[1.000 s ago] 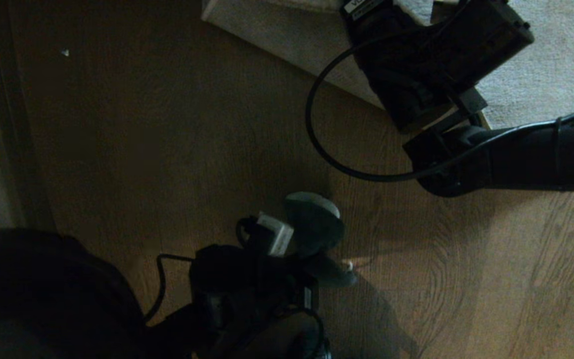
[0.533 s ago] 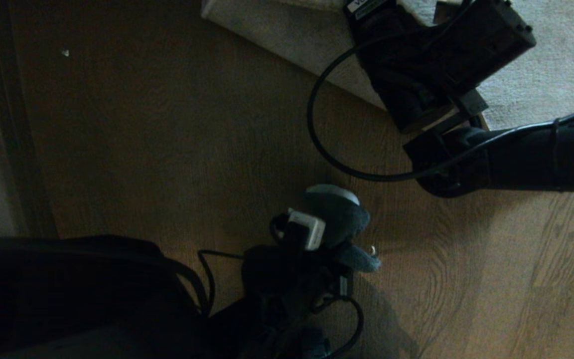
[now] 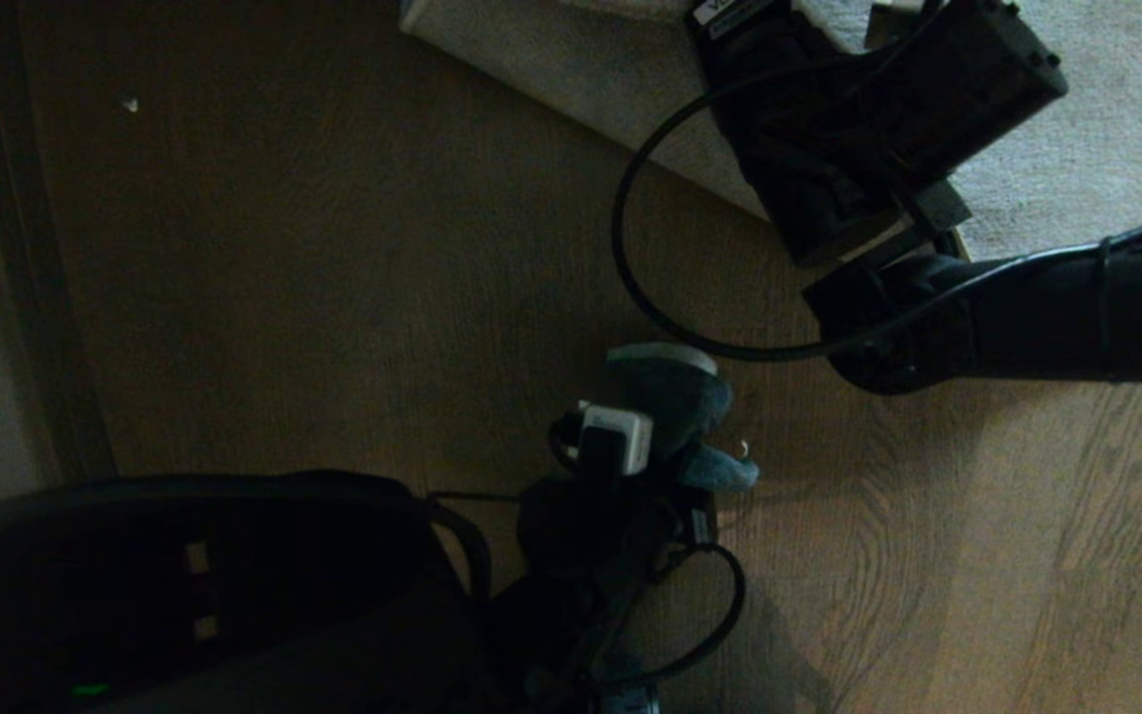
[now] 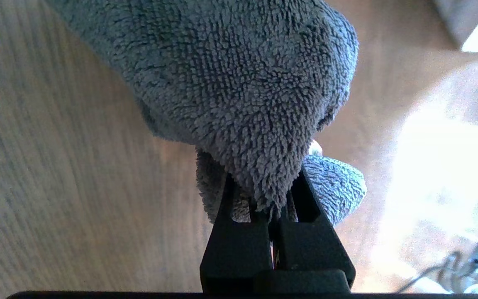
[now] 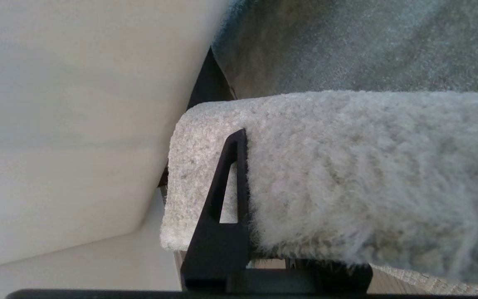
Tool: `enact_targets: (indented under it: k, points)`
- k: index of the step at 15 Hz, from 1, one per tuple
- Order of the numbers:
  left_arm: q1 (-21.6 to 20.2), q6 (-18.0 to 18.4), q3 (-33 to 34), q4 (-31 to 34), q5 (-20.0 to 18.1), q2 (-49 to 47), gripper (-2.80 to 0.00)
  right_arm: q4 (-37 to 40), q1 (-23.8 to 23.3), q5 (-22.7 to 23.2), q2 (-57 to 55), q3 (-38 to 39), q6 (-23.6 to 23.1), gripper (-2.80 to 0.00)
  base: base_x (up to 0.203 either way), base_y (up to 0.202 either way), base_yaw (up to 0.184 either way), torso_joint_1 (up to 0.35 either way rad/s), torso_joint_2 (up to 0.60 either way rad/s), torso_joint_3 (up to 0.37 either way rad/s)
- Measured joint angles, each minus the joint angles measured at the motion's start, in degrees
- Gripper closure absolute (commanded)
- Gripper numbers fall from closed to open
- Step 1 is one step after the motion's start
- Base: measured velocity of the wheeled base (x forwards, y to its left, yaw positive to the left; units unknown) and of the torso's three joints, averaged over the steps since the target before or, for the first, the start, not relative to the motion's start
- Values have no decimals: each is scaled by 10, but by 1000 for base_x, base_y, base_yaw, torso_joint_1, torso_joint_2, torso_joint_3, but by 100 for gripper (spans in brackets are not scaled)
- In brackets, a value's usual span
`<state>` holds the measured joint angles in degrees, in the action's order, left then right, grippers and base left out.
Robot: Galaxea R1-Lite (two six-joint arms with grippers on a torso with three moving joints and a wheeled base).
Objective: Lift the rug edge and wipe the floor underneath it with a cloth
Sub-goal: Wipe the floor under the carpet with a rag
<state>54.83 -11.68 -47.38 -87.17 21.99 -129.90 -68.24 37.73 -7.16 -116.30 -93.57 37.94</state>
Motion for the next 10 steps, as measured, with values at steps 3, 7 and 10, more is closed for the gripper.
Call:
enact_targets:
  k: [3,7,10]
  points:
    - [-22,7,-3,0,2,-6,0,-5,1,0,0,7,0,0,0,0,0,0,0,0]
    - [-71,22,-12,0,0,4,0,-18,2,1,0,18,0,0,0,0,0,0,0,0]
    - [-98,22,-19,0,0,17,0,-18,2,1,1,19,0,0,0,0,0,0,0,0]
